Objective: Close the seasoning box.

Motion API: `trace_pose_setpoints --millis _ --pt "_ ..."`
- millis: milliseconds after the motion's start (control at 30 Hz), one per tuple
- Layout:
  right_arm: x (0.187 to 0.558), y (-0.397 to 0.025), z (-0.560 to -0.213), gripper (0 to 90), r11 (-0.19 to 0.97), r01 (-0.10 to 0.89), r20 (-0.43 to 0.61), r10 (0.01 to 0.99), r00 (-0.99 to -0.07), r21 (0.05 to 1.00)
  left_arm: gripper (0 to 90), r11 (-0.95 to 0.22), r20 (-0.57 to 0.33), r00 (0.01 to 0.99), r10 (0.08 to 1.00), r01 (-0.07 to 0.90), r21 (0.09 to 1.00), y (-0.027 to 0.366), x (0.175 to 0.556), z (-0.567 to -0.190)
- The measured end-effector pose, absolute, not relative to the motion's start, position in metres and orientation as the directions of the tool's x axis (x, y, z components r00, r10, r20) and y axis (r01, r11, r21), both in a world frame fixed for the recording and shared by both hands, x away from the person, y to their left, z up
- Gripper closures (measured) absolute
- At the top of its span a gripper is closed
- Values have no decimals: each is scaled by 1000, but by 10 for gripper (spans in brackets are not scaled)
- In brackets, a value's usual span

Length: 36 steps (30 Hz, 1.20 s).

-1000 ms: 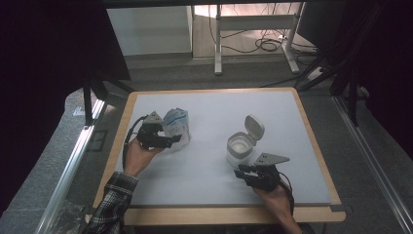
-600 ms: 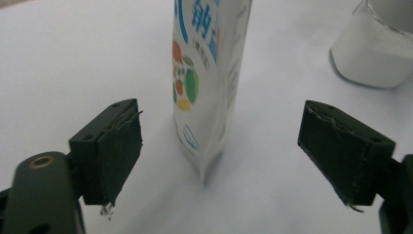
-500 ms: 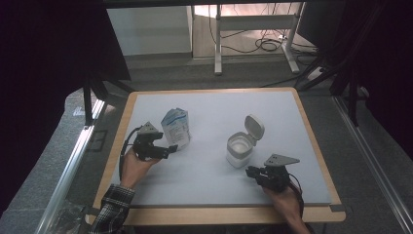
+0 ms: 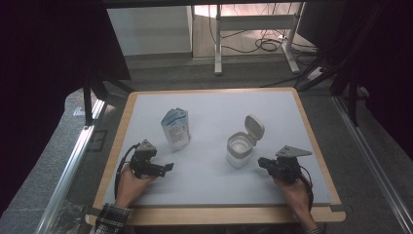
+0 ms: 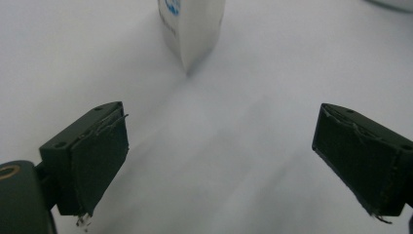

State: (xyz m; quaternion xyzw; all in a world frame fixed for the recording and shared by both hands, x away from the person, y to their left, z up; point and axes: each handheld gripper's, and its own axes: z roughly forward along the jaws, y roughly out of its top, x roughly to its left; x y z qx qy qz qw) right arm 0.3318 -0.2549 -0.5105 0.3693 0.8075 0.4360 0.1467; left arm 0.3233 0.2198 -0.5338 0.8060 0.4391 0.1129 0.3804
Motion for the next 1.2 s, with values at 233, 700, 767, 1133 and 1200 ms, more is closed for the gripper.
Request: trace_pose_setpoints --millis 233,700,767,1133,1200 --pt "343 -261 -497 827 328 452 72 740 -669 830 60 -363 -113 588 801 628 688 216 313 -543" --pt "377 -261 -468 826 291 452 97 744 -661 843 33 -396 -52 591 805 600 695 213 310 -554" --pt "381 -260 -465 826 286 451 101 743 -661 845 32 -396 -51 591 805 599 696 213 310 -554" --pt "395 -255 -438 825 272 424 109 721 -685 864 32 -396 -51 591 805 599 696 212 309 -554" --pt "395 -253 -435 824 262 422 121 712 -692 868 32 -396 -51 591 805 599 696 212 309 -554"
